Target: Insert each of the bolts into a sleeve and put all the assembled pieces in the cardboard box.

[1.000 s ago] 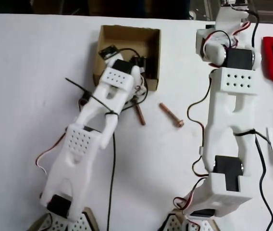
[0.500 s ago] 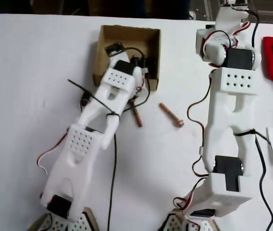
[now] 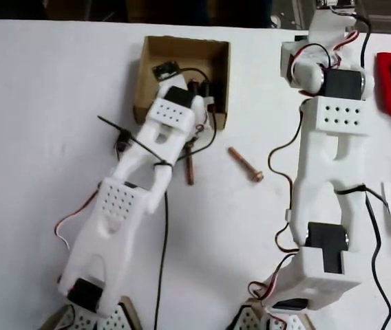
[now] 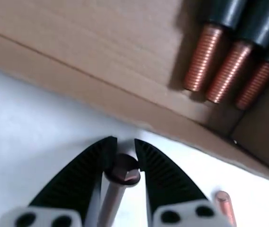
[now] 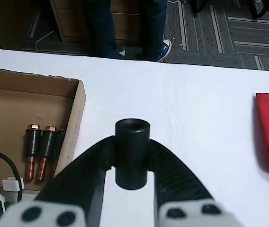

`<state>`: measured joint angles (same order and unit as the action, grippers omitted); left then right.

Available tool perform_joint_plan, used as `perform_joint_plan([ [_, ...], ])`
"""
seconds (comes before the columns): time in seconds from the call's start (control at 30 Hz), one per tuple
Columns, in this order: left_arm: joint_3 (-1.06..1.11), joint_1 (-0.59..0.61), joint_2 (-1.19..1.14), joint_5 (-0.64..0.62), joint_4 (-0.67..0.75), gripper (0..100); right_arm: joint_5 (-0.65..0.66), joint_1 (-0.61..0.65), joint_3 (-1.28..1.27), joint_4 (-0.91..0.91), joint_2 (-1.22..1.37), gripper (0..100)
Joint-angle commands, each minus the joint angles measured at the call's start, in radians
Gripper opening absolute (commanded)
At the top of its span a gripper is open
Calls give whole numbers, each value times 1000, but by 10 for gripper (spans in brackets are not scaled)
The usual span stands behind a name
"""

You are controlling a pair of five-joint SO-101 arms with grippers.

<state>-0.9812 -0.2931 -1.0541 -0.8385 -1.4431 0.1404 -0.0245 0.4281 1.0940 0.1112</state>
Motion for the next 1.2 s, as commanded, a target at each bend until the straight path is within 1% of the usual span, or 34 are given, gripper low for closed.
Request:
perform_joint_plan([
  [0.0, -27, -23, 12, -8, -11, 28, -8, 12, 41, -19, -41, 21],
  [0.07, -27, -21, 17, 37, -9, 44, -8, 12, 41, -19, -41, 21],
  [0.13, -28, -25, 18, 92, -9, 93, -8, 12, 41, -19, -41, 21],
  [0.2, -47, -25, 18, 81, -17, 139, -8, 12, 41, -19, -41, 21],
  [0.27, -77, -25, 17, 74, -52, 164, -8, 12, 41, -19, -41, 21],
  [0.4, -139, -26, 8, 75, -124, 165, -8, 12, 41, -19, -41, 21],
  [0.6, -159, -26, 15, 75, -176, 165, -8, 12, 41, -19, -41, 21],
  [0.93, -148, -29, 0, 77, -157, 165, -8, 12, 41, -19, -41, 21],
  [1.17, -170, -29, -71, 78, -127, 165, -8, 12, 41, -19, -41, 21],
])
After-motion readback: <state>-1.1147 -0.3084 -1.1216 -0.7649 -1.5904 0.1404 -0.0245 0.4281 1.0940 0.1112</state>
